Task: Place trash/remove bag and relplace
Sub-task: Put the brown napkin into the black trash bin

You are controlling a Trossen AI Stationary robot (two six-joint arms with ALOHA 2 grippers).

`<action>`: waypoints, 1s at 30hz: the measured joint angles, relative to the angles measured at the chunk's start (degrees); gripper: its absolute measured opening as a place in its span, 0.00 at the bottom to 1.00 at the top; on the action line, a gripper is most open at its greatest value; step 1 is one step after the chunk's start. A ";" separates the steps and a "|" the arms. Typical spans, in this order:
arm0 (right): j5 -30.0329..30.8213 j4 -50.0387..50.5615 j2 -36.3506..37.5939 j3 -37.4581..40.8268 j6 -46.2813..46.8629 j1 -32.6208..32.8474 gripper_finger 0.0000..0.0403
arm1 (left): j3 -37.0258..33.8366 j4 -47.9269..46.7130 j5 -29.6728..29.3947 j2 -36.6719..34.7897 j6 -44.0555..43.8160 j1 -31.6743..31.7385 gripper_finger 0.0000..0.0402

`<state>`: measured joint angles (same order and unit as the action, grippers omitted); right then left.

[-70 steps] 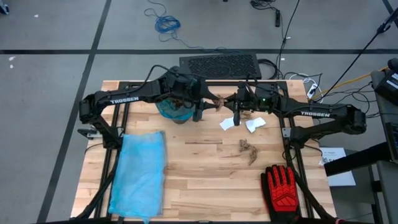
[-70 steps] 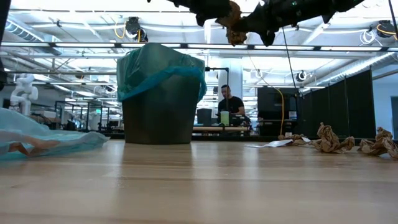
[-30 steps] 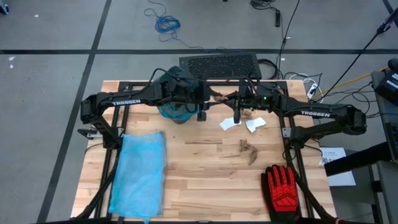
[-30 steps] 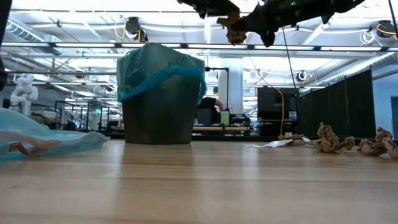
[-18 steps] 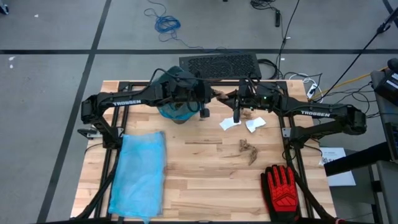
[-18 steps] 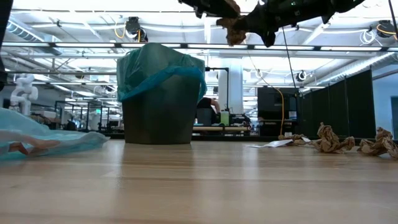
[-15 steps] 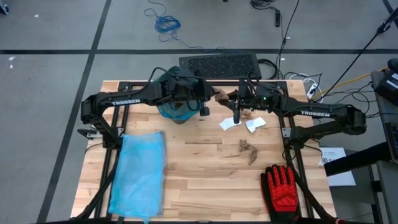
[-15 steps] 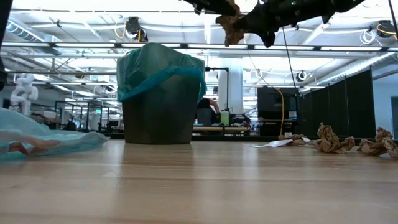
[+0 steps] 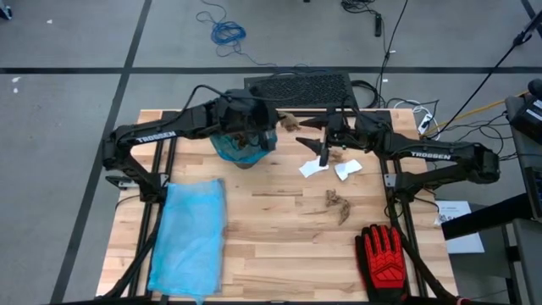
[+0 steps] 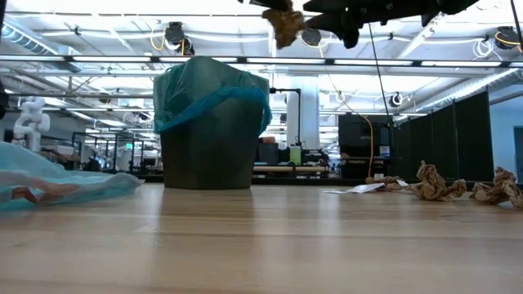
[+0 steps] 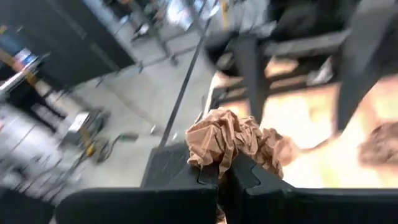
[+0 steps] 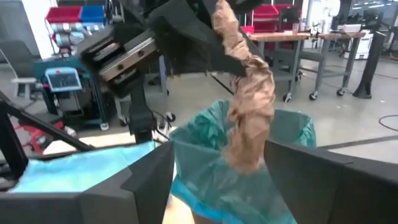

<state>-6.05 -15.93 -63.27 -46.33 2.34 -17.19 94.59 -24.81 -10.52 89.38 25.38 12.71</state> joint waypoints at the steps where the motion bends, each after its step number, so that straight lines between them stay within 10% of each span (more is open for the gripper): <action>1: 0.17 1.27 0.60 0.00 -0.28 -0.07 0.61 | -0.03 -1.77 -1.53 -0.72 -0.40 0.00 0.00; 15: 7.87 18.62 8.28 0.02 -2.03 -2.29 0.58 | -2.79 -28.62 -18.13 -4.70 -14.99 3.73 0.00; 30: 7.71 19.13 8.13 0.02 -3.29 -2.63 0.58 | -15.30 -8.16 13.29 -2.70 -15.57 10.78 0.00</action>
<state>1.66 3.20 -55.13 -46.30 -0.94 -19.82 79.29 -32.97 2.77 86.67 9.80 23.49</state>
